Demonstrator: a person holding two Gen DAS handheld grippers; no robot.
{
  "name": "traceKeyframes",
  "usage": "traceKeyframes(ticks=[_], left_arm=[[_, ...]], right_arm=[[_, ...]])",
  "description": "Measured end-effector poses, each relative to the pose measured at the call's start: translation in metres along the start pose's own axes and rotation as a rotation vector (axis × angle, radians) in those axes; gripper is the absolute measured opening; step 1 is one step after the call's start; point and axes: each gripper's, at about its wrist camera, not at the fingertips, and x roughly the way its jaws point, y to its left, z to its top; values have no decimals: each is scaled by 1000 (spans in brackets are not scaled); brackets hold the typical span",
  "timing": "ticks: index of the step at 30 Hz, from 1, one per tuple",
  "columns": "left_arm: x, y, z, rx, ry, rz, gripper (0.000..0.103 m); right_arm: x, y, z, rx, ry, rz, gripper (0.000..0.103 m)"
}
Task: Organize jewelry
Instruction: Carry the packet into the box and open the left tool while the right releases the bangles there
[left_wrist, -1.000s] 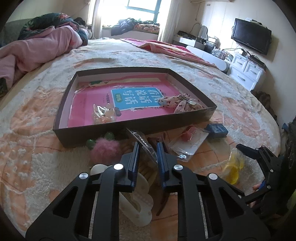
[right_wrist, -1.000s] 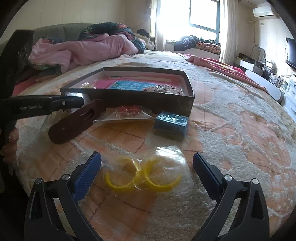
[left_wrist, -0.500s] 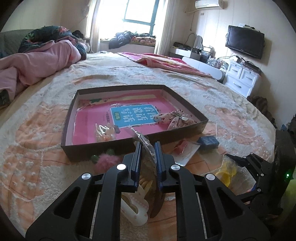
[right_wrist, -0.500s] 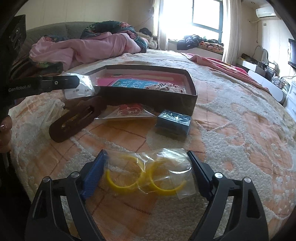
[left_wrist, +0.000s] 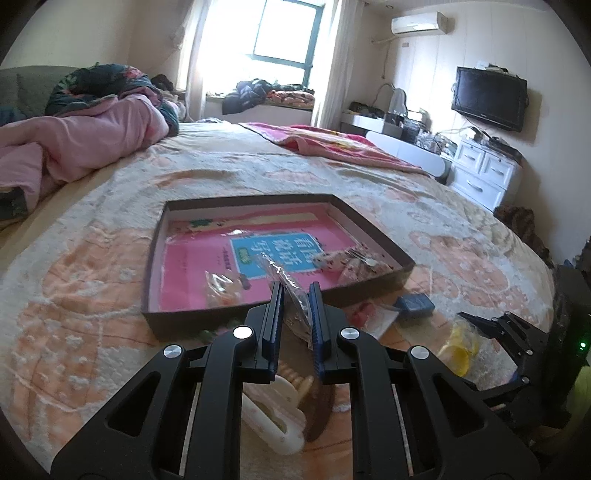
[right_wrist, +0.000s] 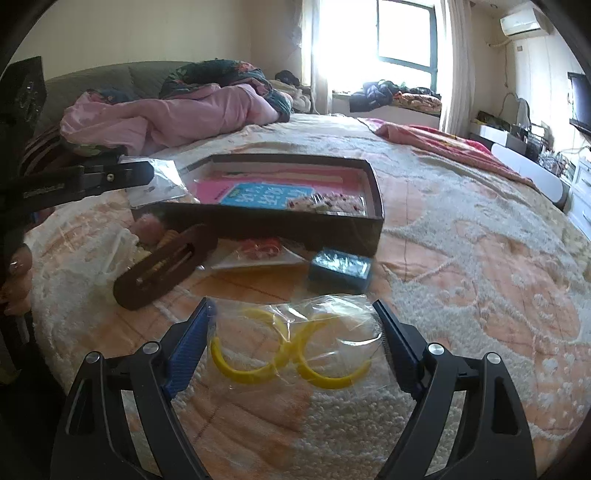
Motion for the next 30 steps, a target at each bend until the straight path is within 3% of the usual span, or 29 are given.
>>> traceKeyframes(ticks=[17,30], left_arm=[[3,30,16,-53,-28,65,8],[19,30,32,-33,-33,54,8]], right_arm=[[14,0,36,2,-35,20,82],[34,-9,66,4,-66,-12,83]])
